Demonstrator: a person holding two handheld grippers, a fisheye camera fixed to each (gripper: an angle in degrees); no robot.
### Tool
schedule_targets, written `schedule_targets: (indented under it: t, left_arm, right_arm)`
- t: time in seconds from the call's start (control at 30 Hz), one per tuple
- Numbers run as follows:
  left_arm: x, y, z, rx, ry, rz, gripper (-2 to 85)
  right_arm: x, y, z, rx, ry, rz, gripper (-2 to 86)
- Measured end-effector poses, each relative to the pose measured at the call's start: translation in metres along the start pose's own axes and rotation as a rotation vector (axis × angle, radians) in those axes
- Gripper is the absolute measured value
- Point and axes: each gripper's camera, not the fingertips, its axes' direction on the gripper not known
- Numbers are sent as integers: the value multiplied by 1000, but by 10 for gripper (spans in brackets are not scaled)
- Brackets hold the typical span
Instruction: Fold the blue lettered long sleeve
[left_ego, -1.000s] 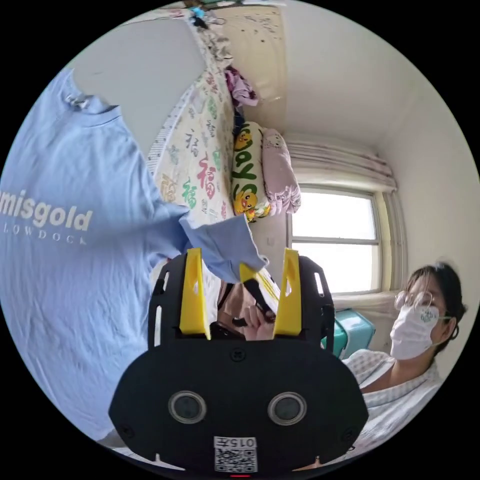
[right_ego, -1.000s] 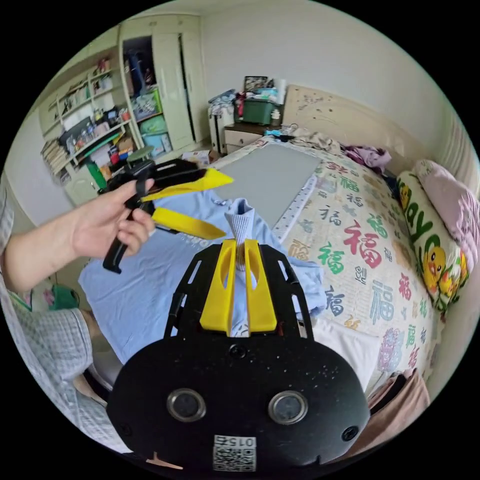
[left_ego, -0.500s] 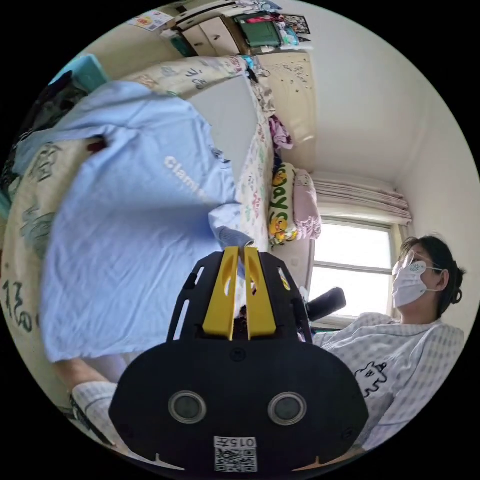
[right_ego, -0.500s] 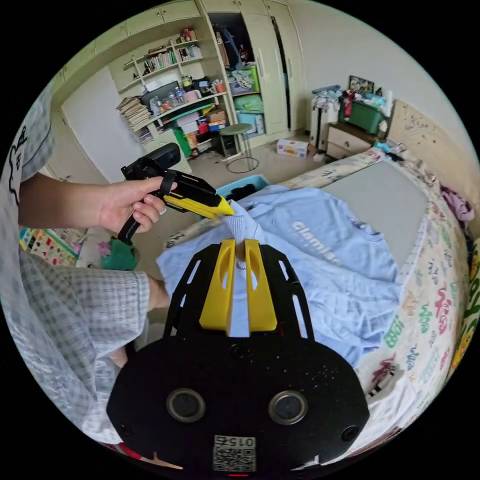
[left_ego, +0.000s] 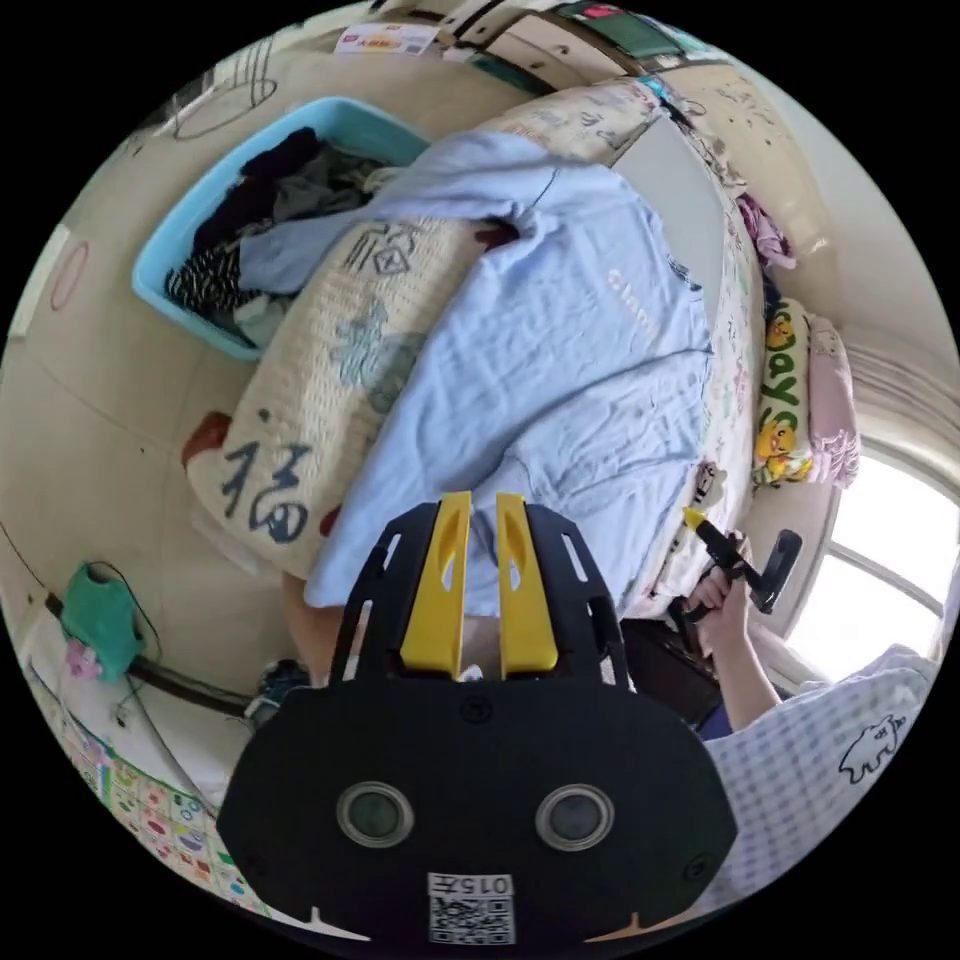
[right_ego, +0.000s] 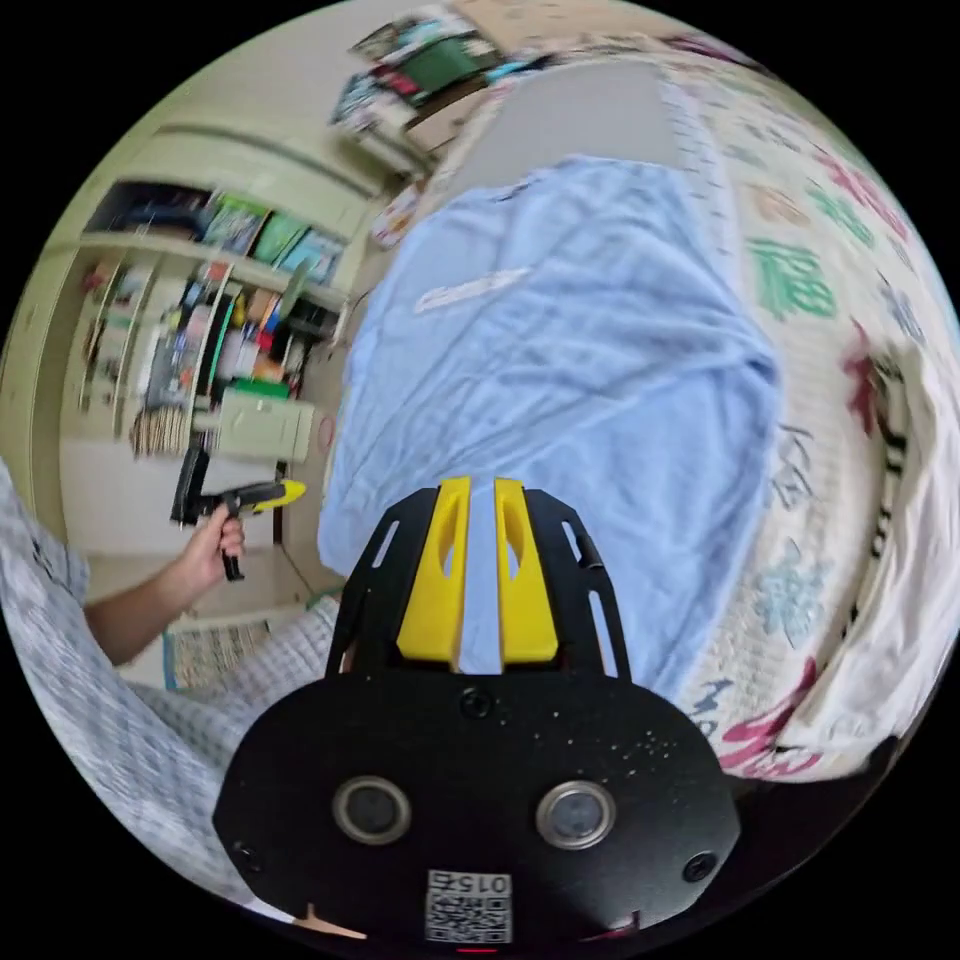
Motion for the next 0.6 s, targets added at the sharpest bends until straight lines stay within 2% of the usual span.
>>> schedule_targets:
  t: [0.07,0.1,0.3,0.4,0.6]
  left_arm:
    - [34,-25,-3,59,4,113,58]
    - [62,-47,3,71,43,197,64]
    - [233,-169,92,-2,210,559,108]
    - [308,-220,135,-24,208,636,114]
    - [389,-273,202,-179,79,684,92]
  right_arm:
    - [74,7,-45,130,-14,208,64]
    - [89,8,-54,155,-21,244,69]
    - [208,16,-77,332,-288,575,110]
    - [234,18,-70,348,-338,656,114]
    - [261,32,-69,380,-416,748,66]
